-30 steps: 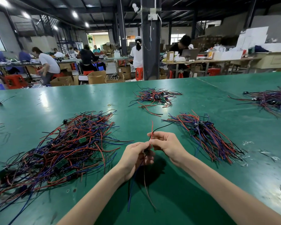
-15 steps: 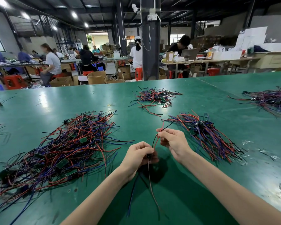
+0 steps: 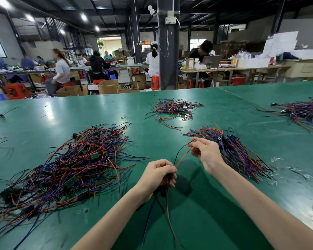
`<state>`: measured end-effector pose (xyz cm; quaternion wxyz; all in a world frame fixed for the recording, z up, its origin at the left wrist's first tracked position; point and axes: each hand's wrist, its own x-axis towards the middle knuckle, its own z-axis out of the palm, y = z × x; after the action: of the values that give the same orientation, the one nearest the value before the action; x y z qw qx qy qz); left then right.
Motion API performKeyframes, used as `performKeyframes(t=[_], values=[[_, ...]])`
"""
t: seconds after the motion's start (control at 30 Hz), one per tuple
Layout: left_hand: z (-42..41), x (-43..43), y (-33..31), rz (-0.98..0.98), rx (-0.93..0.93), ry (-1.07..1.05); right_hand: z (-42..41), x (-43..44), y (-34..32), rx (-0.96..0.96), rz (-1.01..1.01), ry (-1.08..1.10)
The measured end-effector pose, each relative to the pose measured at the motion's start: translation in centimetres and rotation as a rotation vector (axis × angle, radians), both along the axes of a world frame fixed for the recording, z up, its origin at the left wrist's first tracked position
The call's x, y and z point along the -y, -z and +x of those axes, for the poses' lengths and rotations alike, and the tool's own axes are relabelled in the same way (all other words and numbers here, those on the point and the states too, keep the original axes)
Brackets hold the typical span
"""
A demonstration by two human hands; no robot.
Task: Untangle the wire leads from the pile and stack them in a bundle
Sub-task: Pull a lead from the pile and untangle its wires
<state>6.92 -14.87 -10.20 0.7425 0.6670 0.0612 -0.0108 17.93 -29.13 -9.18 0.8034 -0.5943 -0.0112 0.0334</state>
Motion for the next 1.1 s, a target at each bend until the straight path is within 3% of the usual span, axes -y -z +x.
performKeyframes(t=[0.27,0.37,0.5,0.6,0.83,1.1], values=[[0.2,0.1,0.3,-0.066,0.032,-0.110,-0.4,0.2,-0.1,-0.321,0.352,-0.223],[0.4,0.0,0.4,-0.172,0.039,-0.184,-1.1,-0.1,-0.3,-0.409,0.296,-0.364],[0.4,0.2,0.4,-0.152,0.040,-0.175,-2.2,-0.8,-0.3,-0.242,0.066,-0.559],[0.2,0.3,0.3,-0.079,0.042,-0.117,-2.6,-1.1,0.1,-0.107,-0.023,-0.520],[-0.2,0.5,0.0,0.039,0.036,-0.039,-2.2,-0.9,0.1,-0.045,-0.044,-0.383],[-0.2,0.5,0.0,0.032,0.024,-0.007,-1.3,-0.1,-0.5,-0.119,0.044,-0.218]])
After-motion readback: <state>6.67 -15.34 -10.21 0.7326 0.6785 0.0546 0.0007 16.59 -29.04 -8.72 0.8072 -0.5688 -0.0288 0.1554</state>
